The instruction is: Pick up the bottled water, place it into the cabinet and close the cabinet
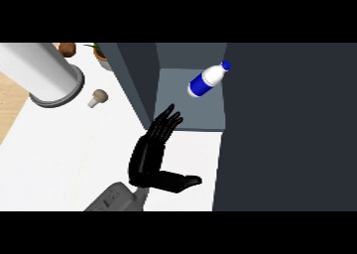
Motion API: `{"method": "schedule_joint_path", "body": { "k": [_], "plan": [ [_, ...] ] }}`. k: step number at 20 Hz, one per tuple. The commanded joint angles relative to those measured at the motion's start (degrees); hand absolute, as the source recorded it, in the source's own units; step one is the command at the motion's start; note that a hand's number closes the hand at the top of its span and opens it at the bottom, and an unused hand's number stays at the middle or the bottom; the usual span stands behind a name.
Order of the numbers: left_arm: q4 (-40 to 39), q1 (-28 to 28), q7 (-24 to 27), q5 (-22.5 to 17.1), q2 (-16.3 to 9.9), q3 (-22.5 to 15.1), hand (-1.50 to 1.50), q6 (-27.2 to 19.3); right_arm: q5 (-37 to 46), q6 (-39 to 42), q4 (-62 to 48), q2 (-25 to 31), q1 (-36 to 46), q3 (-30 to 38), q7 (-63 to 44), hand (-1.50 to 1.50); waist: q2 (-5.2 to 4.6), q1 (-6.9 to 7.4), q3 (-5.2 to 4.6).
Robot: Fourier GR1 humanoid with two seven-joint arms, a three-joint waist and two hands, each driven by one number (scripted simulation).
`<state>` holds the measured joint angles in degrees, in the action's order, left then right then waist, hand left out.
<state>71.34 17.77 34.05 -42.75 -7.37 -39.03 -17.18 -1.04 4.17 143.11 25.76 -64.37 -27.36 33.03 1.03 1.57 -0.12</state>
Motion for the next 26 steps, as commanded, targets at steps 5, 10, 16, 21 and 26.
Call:
{"method": "schedule_joint_path", "body": {
  "k": [5,10,16,21,26],
  "plan": [
    [16.3,-18.4,4.1,-1.2,-13.3,-0.5,-1.50,4.9,9.4,4.5,5.9,9.6,1.4,-2.1,-3.5,1.50,-0.20,1.56,-0.15],
    [20.2,-23.1,6.8,-1.5,-21.3,1.4,-1.50,10.8,13.5,8.3,6.4,16.3,7.6,-2.1,-4.1,1.50,-0.17,2.13,-0.29],
    [23.8,-29.7,11.5,-2.6,-27.9,5.2,-1.50,14.7,12.9,6.8,12.5,18.9,12.0,-4.5,-9.4,1.50,-0.47,2.74,-0.55],
    [25.7,-34.5,13.2,-5.6,-35.2,9.4,-1.50,21.3,11.2,4.1,10.2,15.3,17.6,-12.3,-15.7,1.50,-1.06,3.27,-0.54],
    [25.6,-37.4,15.3,-6.3,-38.9,11.3,-1.50,26.1,7.5,5.2,8.2,14.8,24.9,-16.4,-23.2,1.50,-1.75,4.65,-0.55]
  ]
}}
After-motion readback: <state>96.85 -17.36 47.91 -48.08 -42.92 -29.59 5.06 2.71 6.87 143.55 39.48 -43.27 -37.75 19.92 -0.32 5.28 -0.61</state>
